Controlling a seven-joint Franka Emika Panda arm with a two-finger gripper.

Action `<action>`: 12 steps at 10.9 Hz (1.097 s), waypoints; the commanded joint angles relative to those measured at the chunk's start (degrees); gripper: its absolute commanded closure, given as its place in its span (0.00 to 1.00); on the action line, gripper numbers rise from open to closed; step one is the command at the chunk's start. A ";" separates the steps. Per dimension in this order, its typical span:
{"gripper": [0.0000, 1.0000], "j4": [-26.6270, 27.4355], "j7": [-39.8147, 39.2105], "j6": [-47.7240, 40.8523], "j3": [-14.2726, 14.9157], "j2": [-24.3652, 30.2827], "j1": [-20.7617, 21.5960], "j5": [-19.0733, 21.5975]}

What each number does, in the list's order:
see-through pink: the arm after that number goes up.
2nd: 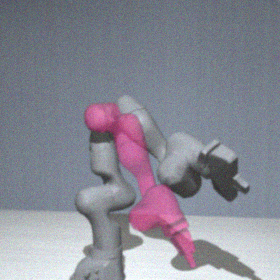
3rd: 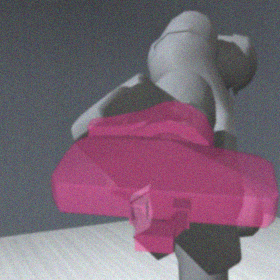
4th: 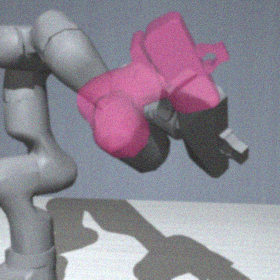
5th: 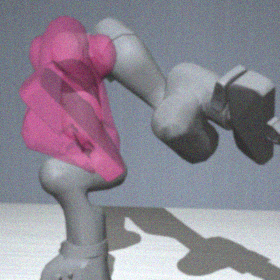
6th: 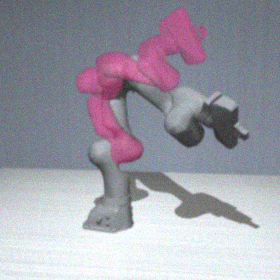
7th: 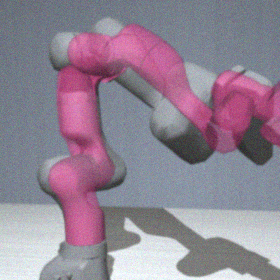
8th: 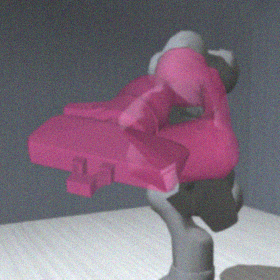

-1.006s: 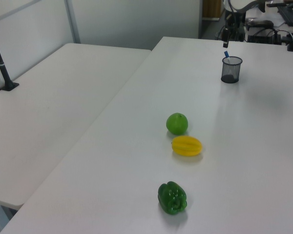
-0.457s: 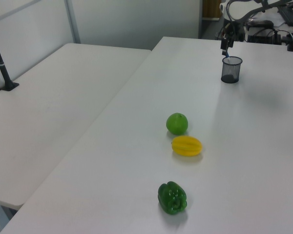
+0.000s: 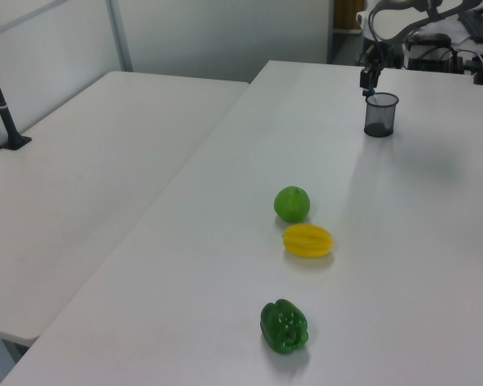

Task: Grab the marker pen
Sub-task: 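Lower the gripper and close it on the blue-capped marker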

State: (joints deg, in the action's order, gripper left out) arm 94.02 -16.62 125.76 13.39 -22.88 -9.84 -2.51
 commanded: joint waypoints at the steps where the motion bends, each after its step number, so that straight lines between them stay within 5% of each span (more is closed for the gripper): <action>1: 0.69 2.13 0.18 1.69 0.32 1.08 0.70 0.75; 5: 0.98 2.13 0.01 1.25 0.32 1.52 0.79 0.75; 12: 1.00 1.51 0.18 -1.74 -0.03 5.73 0.88 0.93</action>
State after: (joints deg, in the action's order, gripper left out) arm 93.91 -16.62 125.68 13.40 -21.27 -9.57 -2.48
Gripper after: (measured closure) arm 0.828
